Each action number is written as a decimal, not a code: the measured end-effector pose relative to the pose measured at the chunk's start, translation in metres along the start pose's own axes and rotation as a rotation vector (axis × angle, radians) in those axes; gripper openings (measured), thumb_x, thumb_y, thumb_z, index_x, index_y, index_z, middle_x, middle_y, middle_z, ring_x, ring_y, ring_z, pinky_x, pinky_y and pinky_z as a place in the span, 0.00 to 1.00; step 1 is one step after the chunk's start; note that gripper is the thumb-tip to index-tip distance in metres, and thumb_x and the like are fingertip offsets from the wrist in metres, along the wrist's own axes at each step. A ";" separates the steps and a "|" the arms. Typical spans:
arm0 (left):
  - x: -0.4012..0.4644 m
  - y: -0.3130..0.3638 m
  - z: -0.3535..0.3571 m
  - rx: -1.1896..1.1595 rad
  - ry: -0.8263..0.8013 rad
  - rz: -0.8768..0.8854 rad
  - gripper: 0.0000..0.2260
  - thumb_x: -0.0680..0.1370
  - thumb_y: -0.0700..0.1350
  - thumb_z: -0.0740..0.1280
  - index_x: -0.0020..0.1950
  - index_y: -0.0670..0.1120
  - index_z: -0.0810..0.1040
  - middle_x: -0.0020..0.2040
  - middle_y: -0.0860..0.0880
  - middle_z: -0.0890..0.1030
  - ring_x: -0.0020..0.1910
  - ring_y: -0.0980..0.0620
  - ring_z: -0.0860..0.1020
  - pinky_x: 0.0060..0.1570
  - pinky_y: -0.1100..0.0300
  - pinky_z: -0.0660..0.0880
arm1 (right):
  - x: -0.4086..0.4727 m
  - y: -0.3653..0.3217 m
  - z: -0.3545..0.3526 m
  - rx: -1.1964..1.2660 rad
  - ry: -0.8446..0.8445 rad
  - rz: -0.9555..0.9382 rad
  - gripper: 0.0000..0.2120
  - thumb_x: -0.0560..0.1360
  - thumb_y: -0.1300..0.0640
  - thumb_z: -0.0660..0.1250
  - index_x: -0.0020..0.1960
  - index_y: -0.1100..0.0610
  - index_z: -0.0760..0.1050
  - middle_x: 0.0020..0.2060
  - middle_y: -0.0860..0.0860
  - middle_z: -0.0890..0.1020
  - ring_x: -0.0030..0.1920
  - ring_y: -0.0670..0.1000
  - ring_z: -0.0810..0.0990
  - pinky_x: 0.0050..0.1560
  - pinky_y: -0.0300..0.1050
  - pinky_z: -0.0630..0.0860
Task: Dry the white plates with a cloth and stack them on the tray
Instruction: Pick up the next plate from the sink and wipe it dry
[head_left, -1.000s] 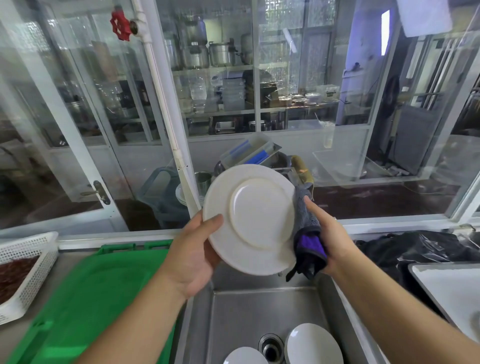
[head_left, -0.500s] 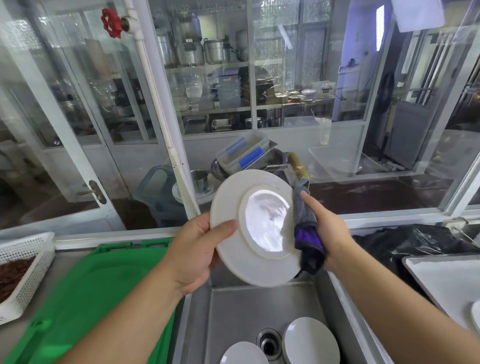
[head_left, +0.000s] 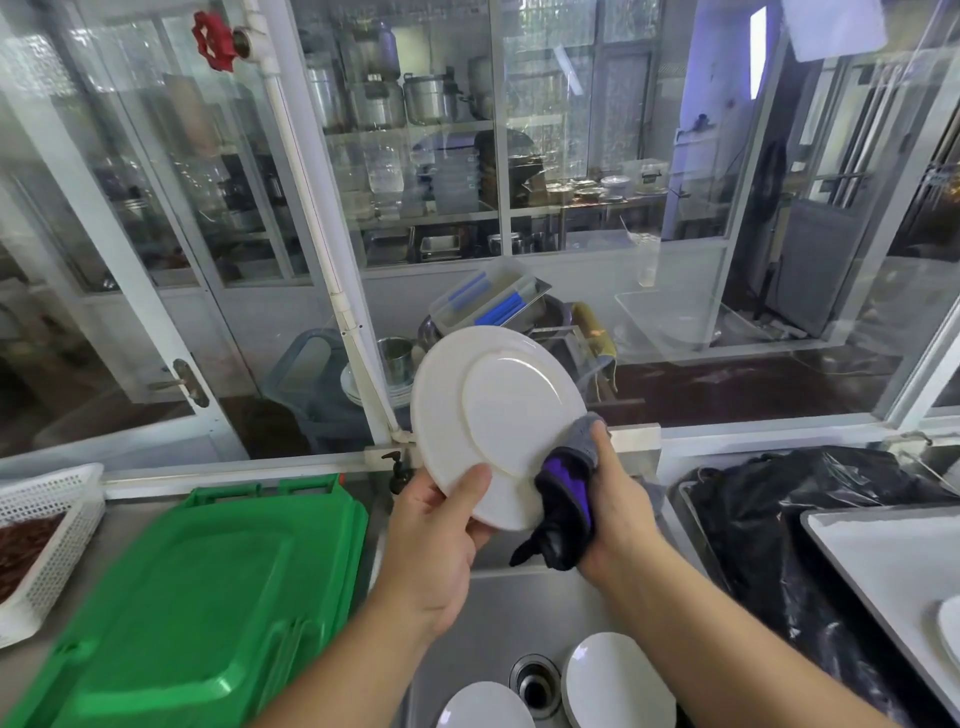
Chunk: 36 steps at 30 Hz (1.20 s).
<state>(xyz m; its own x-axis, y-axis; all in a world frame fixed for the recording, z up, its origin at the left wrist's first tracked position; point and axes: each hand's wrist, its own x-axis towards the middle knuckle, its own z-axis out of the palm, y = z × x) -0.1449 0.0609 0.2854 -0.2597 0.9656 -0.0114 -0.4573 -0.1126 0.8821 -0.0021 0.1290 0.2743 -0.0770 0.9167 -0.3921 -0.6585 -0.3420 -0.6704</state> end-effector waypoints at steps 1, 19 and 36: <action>0.002 0.004 -0.005 -0.009 -0.009 -0.034 0.09 0.73 0.41 0.74 0.52 0.48 0.88 0.55 0.42 0.87 0.52 0.47 0.86 0.44 0.53 0.83 | 0.003 -0.006 -0.001 -0.033 0.011 -0.020 0.28 0.77 0.37 0.73 0.62 0.59 0.81 0.52 0.60 0.89 0.52 0.63 0.89 0.59 0.68 0.82; 0.008 0.042 -0.014 -0.021 -0.126 -0.096 0.12 0.73 0.41 0.71 0.53 0.48 0.89 0.57 0.42 0.87 0.52 0.48 0.86 0.45 0.55 0.85 | 0.006 -0.051 0.000 -0.228 -0.035 -0.243 0.14 0.78 0.41 0.74 0.45 0.50 0.89 0.48 0.55 0.90 0.46 0.57 0.90 0.47 0.56 0.87; 0.012 0.021 -0.012 -0.046 -0.135 -0.207 0.20 0.74 0.43 0.73 0.65 0.44 0.81 0.60 0.41 0.85 0.54 0.47 0.83 0.45 0.56 0.84 | 0.021 -0.028 -0.017 -0.187 0.008 -0.142 0.22 0.77 0.38 0.74 0.59 0.56 0.84 0.50 0.57 0.89 0.50 0.61 0.89 0.53 0.64 0.86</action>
<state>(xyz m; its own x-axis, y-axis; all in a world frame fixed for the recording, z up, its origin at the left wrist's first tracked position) -0.1679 0.0670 0.2986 -0.0420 0.9914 -0.1239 -0.5283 0.0832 0.8450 0.0278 0.1542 0.2743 0.0129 0.9571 -0.2895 -0.5124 -0.2423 -0.8239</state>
